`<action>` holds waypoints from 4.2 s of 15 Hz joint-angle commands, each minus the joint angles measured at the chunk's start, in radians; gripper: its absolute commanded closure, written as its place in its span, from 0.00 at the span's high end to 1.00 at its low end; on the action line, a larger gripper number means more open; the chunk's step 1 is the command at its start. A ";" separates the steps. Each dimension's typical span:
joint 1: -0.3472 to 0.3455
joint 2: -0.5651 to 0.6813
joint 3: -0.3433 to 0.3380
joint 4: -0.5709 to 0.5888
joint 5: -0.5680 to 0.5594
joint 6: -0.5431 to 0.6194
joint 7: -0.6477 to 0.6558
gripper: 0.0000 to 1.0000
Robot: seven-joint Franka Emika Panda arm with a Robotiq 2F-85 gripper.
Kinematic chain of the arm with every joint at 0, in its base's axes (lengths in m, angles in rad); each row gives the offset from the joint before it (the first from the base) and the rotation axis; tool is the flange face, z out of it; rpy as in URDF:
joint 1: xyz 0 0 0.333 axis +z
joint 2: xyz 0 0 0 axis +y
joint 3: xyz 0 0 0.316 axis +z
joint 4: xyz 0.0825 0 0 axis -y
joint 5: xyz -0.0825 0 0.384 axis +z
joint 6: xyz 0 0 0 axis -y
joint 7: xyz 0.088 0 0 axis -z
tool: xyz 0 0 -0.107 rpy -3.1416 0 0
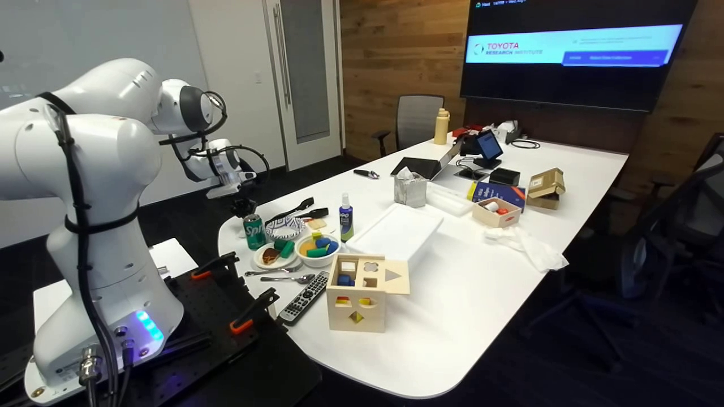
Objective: Use the napkin to wipe the remote control.
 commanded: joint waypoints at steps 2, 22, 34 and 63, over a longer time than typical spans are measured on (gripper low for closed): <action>-0.022 0.030 0.005 0.051 0.013 -0.032 -0.003 0.00; 0.157 -0.695 -0.149 -0.681 -0.129 -0.151 0.719 0.00; -0.200 -1.075 -0.099 -1.322 -0.356 0.148 1.051 0.00; -0.509 -0.892 -0.235 -1.423 -0.893 0.755 1.334 0.00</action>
